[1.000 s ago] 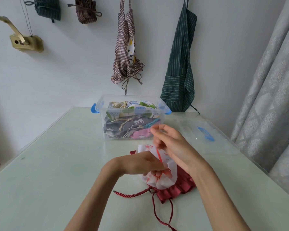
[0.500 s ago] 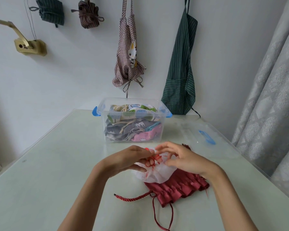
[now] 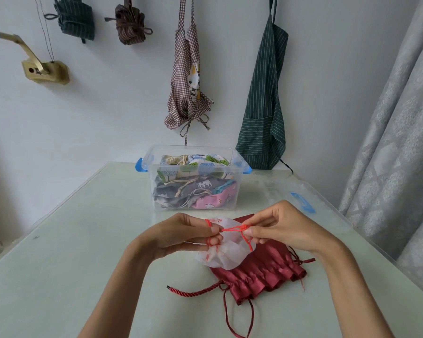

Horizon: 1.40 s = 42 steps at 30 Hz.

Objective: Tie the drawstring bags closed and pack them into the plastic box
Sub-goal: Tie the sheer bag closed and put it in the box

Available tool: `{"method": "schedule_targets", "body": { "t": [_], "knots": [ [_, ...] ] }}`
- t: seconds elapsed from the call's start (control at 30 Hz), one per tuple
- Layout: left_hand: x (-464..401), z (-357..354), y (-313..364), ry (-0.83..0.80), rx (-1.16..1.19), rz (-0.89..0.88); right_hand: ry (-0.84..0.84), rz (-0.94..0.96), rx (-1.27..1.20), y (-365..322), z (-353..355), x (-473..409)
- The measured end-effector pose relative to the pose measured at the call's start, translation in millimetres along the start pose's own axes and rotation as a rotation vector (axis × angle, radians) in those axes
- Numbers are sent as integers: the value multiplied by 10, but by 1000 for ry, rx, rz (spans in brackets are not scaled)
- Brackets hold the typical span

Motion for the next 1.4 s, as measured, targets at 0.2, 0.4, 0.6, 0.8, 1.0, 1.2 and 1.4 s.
{"method": "schedule_targets", "body": {
  "t": [0.2,0.4,0.6,0.8,1.0,1.2,1.4],
  "knots": [
    [-52,-3,-4,117,251,-25,-215,-53,23,-221,-23,88],
    [-45,-40,13,186,174,-80,-281,-100,196,-351,-85,117],
    [-21,-54,42,189,123,-183,30,76,287,-116,-203,-117],
    [8,-32,58,223,29,-318,52,48,-27,32,-448,-227],
    [69,-115,145,322,-77,-423,111,10,-65,87,-426,-226],
    [86,-69,169,551,-210,-541,147,3,-66,70,-443,-243],
    [3,-86,90,753,-373,-594,197,24,60,119,-416,-246]
  ]
}}
Point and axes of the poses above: each hand's wrist, its own x-axis away from the middle knuckle, its own z-axis out of the back of the hand, y = z × x, the point moved 2 cm from there along -x, towards the middle knuckle, and after that the axes turned 13 degrees about z, right-handed, at the moved point
